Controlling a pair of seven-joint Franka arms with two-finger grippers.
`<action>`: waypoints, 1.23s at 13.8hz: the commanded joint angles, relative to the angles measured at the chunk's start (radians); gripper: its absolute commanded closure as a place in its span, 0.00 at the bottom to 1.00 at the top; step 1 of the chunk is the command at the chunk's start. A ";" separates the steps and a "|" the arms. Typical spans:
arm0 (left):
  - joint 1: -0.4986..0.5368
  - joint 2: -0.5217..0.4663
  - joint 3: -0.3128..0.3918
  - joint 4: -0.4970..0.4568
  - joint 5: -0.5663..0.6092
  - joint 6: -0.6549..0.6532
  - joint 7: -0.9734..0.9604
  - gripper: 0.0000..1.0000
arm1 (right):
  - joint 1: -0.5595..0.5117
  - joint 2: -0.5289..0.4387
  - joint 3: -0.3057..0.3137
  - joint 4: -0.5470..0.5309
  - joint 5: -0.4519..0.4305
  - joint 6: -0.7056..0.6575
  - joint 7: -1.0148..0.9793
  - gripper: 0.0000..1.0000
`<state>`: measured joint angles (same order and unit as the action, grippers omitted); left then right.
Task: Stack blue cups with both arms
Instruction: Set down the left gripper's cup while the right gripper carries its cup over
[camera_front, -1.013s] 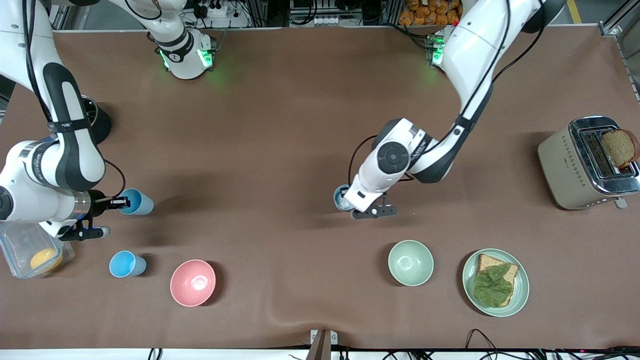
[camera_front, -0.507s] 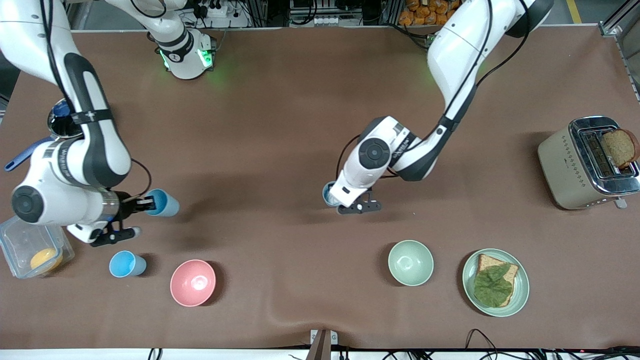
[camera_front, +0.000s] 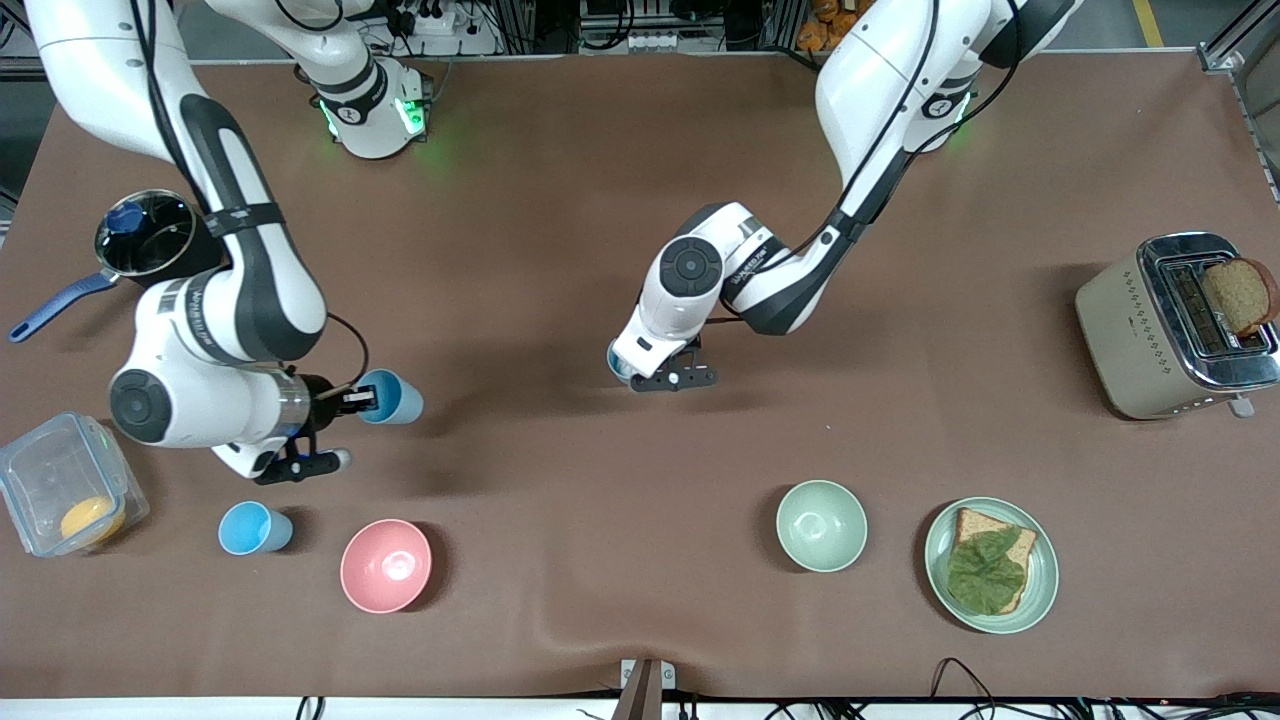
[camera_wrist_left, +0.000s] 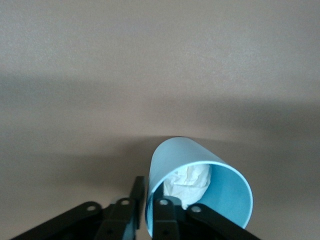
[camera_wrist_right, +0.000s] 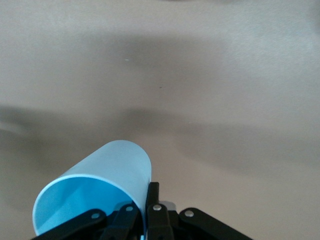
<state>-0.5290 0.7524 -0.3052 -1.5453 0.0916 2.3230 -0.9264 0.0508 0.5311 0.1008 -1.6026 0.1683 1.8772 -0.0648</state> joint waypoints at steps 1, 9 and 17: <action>0.003 -0.039 0.009 0.013 0.031 -0.069 -0.045 0.00 | 0.006 -0.016 -0.004 0.003 0.014 -0.024 0.026 1.00; 0.229 -0.431 0.005 0.016 0.022 -0.434 -0.029 0.00 | 0.056 -0.023 -0.001 0.004 0.039 -0.026 0.124 1.00; 0.480 -0.619 0.008 0.021 0.016 -0.646 0.412 0.00 | 0.257 0.010 -0.006 0.069 0.112 0.023 0.468 1.00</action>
<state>-0.0789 0.1795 -0.2879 -1.4952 0.0953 1.6964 -0.5786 0.2533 0.5280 0.1070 -1.5608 0.2599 1.8842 0.3060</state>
